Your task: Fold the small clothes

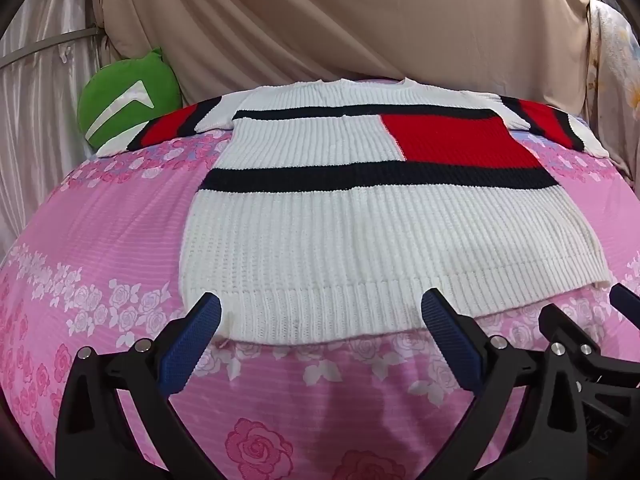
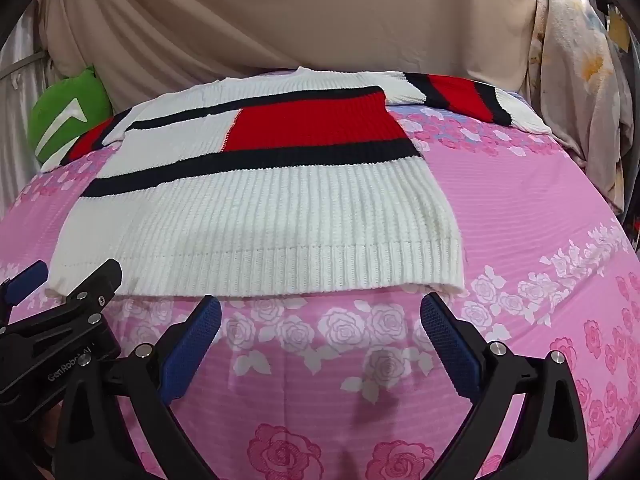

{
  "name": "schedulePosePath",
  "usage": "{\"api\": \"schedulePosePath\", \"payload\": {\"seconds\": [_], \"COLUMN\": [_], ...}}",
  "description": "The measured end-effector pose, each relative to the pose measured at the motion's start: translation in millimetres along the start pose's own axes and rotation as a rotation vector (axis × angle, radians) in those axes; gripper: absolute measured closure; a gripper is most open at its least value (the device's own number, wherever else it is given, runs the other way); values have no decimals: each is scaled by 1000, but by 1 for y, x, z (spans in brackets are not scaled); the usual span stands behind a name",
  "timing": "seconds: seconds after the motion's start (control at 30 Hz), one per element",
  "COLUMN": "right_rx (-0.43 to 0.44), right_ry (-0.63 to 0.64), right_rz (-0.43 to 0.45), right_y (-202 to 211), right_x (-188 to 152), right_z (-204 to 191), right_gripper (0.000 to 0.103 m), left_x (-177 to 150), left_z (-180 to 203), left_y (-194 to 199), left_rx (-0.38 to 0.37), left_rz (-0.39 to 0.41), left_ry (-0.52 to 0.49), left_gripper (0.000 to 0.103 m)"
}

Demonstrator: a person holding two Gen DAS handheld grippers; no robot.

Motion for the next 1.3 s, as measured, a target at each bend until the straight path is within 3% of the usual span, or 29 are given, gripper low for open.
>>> {"api": "schedulePosePath", "payload": {"seconds": [0.5,1.3], "right_rx": [7,-1], "right_ry": [3,7], "right_rz": [2,-4], "right_y": [1,1], "right_x": [0,-2], "right_z": [0,-2], "right_gripper": [5,5], "left_x": [-4,-5], "left_z": [2,1], "left_y": [-3,-7], "left_rx": [38,20], "left_rz": [-8,-38], "left_ry": [-22,-20], "left_gripper": [5,5]}}
Point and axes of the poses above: each gripper's, at about its wrist camera, not at the fingertips, and y roughly against the way its jaws point, z to its right, x to its top, the point moved 4 cm from there along -y, roughly the way its jaws point, and after that the axes turned 8 degrees about x, right-handed, at the moved point
